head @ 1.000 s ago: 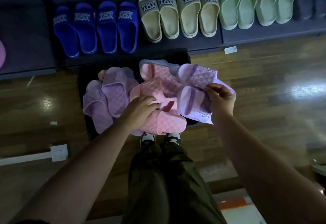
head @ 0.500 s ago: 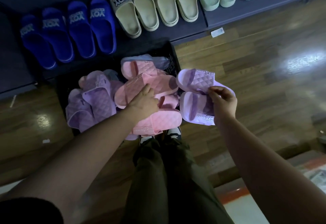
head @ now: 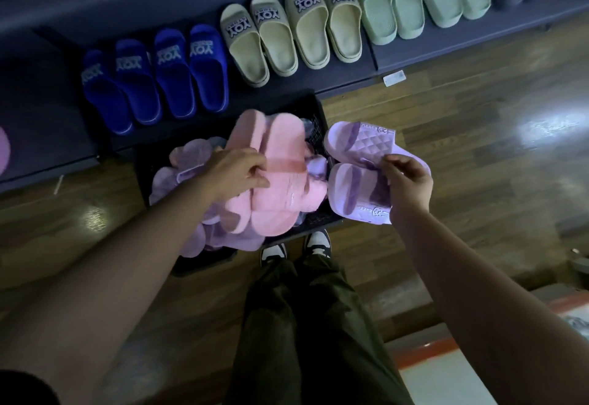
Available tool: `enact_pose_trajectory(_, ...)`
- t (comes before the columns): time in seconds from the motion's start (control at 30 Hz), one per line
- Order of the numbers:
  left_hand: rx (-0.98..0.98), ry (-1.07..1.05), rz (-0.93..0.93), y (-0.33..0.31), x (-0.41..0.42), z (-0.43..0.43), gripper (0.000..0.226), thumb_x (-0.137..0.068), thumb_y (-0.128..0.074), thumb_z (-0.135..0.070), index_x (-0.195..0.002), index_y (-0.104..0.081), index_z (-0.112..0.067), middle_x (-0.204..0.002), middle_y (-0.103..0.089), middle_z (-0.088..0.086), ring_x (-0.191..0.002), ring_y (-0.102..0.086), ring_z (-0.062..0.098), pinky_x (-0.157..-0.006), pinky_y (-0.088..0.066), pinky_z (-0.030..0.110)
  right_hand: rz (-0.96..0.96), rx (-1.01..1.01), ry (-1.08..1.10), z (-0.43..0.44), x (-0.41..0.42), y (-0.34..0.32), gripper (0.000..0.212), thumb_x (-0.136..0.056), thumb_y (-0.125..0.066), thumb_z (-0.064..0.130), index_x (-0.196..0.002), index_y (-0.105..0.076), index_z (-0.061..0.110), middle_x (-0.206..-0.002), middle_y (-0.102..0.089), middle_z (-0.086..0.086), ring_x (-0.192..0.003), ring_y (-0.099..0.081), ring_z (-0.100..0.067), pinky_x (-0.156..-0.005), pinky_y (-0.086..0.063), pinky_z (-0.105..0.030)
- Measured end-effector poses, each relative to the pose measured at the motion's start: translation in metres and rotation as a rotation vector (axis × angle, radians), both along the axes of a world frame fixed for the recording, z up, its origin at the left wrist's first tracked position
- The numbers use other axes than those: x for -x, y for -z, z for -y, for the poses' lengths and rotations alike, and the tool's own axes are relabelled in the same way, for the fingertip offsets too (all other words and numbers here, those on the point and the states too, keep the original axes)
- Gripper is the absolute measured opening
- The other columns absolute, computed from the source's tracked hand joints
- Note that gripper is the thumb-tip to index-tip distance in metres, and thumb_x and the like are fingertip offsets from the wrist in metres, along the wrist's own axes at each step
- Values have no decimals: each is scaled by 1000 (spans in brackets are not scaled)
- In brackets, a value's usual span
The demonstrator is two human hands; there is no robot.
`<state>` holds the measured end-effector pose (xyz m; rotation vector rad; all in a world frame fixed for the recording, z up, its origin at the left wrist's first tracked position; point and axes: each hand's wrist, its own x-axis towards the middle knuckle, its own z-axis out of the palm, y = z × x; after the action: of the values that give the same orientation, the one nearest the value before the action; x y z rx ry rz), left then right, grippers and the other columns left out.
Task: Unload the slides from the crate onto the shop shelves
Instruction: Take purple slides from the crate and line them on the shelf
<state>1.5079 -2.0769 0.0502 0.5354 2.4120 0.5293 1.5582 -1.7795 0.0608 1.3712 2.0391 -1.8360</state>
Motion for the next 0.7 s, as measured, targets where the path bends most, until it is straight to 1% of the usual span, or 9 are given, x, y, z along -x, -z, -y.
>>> enact_pose_trajectory(0.1, -88, -304, -27, -19, -5, 6, 25, -83, -72, -30, -96, -64, -10, -106, -47, 2, -90, -53, 16, -83, -40, 28, -13, 27, -31, 9, 11, -19, 11, -82, -69, 7, -80, -68, 18, -77, -66, 3, -60, -59, -2, -64, -50, -20)
enact_pose_trajectory(0.17, -159, -471, -33, -33, -8, 6, 22, -84, -71, -26, -94, -65, -7, -104, -48, 1, -88, -51, 15, -80, -37, 26, -21, 57, -48, 15, 18, -32, 13, -82, -69, 6, -78, -67, 19, -78, -65, 2, -62, -59, -6, -61, -50, -21)
enact_pose_trajectory(0.27, -313, -754, 30, -52, -14, 7, 14, -84, -71, -24, -85, -64, -12, -85, -58, -4, -76, -55, 13, -74, -42, 26, -45, 82, -72, 23, 29, -52, 17, -83, -68, 5, -77, -67, 20, -80, -66, 2, -65, -59, -8, -56, -49, -16)
enact_pose_trajectory(0.33, -420, -895, 117, -64, -20, 6, 18, -86, -69, -23, -73, -57, -19, -70, -55, -10, -67, -49, 5, -67, -39, 20, -69, 95, -65, 28, 37, -66, 18, -83, -68, 4, -75, -67, 20, -78, -66, 3, -63, -59, -7, -56, -49, -15)
enact_pose_trajectory(0.4, -526, -955, 158, -75, -25, 4, 23, -87, -68, -20, -70, -52, -17, -65, -50, -7, -64, -45, 7, -66, -36, 24, -101, 124, -57, 33, 44, -80, 19, -83, -69, 2, -74, -66, 20, -77, -65, 2, -61, -59, -5, -59, -50, -16)
enact_pose_trajectory(0.53, -642, -1101, 152, -102, -35, -3, 17, -89, -66, -18, -81, -56, -6, -69, -52, 0, -69, -47, 14, -65, -37, 27, -134, 156, -65, 40, 57, -106, 24, -82, -69, 0, -70, -64, 20, -76, -64, 2, -67, -59, -11, -69, -51, -24)
enact_pose_trajectory(0.6, -650, -1149, 142, -119, -39, -9, 16, -90, -64, -18, -88, -57, -4, -72, -55, 1, -71, -52, 14, -64, -39, 26, -134, 171, -72, 41, 62, -123, 25, -82, -69, -1, -69, -64, 20, -72, -63, 3, -66, -57, -12, -67, -50, -27)
enact_pose_trajectory(0.67, -669, -1207, 161, -136, -42, -12, 19, -90, -64, -19, -100, -57, -4, -84, -60, 3, -83, -58, 19, -70, -44, 28, -143, 175, -113, 42, 65, -142, 23, -81, -70, 0, -70, -64, 20, -72, -62, 2, -62, -56, -10, -62, -49, -24)
enact_pose_trajectory(0.7, -690, -1243, 186, -146, -44, -12, 27, -90, -64, -19, -111, -55, -6, -96, -61, 3, -93, -59, 21, -77, -47, 31, -144, 168, -141, 43, 66, -152, 21, -81, -71, 1, -71, -64, 19, -72, -62, 1, -61, -56, -10, -60, -48, -23)
